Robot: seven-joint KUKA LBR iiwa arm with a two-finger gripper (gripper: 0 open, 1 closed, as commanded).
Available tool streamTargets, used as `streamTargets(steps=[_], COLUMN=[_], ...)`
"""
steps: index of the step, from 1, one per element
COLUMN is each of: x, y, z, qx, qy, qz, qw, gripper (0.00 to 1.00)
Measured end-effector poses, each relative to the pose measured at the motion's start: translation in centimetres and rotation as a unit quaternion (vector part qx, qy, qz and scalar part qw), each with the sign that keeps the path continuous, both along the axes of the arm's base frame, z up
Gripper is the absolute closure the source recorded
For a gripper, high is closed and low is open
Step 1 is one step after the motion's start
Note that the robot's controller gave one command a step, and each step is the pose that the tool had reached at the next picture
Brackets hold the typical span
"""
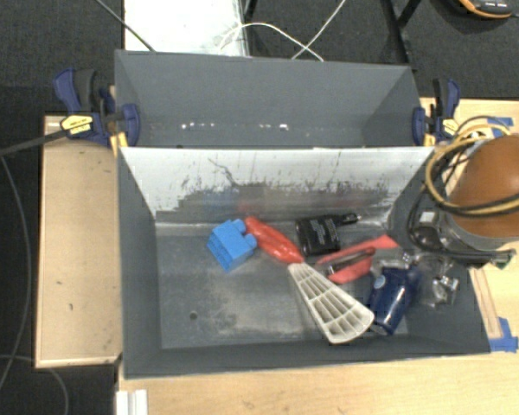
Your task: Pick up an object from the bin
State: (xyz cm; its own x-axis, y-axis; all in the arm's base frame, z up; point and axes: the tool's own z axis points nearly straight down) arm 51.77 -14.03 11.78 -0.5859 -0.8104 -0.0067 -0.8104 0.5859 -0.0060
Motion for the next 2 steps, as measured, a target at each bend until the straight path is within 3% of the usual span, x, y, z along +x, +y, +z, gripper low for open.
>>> streamTargets(steps=[1, 2], x=[3.71, 3.69], y=[2.18, 2.15], z=[-4.52, -4.49], qx=[0.006, 0.006], qy=[-0.0038, -0.004], qz=[0.287, 0.286], qw=[0.958, 0.9583], gripper=[1.0, 1.0])
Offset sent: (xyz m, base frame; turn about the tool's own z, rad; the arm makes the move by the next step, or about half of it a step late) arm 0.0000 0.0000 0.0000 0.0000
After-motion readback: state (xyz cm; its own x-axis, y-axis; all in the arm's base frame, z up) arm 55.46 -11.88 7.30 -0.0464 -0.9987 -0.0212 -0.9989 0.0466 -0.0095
